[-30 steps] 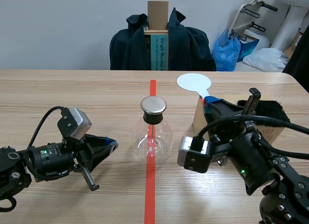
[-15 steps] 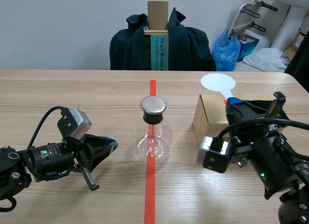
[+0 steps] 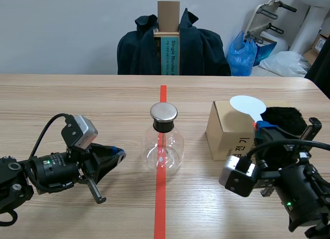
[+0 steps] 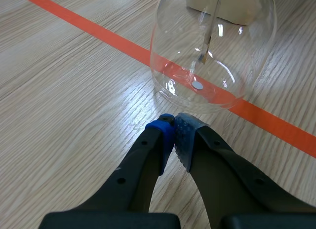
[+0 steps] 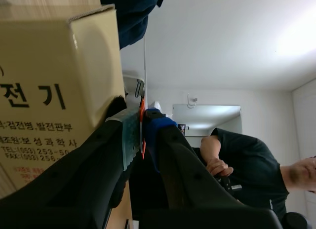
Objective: Do the electroscope experiment.
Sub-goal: 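Put the plate down on the right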
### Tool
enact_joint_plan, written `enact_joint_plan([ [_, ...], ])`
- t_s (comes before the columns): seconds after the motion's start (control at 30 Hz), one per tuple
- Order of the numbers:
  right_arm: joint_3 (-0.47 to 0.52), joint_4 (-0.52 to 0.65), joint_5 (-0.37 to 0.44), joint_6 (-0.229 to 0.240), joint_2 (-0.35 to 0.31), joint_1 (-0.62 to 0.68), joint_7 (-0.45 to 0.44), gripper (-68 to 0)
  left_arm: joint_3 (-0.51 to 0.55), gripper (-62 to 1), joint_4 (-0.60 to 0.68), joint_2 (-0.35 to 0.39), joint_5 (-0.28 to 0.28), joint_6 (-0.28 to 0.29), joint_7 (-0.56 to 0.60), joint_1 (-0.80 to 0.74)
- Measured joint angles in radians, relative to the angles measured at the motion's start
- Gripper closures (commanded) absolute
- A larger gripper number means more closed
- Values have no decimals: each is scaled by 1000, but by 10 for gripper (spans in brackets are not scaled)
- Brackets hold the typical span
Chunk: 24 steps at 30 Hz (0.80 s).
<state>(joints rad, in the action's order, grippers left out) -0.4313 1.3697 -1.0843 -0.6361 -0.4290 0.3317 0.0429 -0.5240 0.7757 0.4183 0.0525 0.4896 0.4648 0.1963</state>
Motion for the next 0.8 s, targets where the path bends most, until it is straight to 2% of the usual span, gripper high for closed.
enact_joint_plan([
  [0.33,0,-76,42,2,44,-80,-12,-7,0,-27,0,0,0,0,0,0],
  [0.6,0,-92,58,93,53,-79,-27,-7,0,-27,0,0,0,0,0,0],
  [0.8,0,-92,64,98,58,-79,-58,-7,0,-28,0,0,0,0,0,-3],
])
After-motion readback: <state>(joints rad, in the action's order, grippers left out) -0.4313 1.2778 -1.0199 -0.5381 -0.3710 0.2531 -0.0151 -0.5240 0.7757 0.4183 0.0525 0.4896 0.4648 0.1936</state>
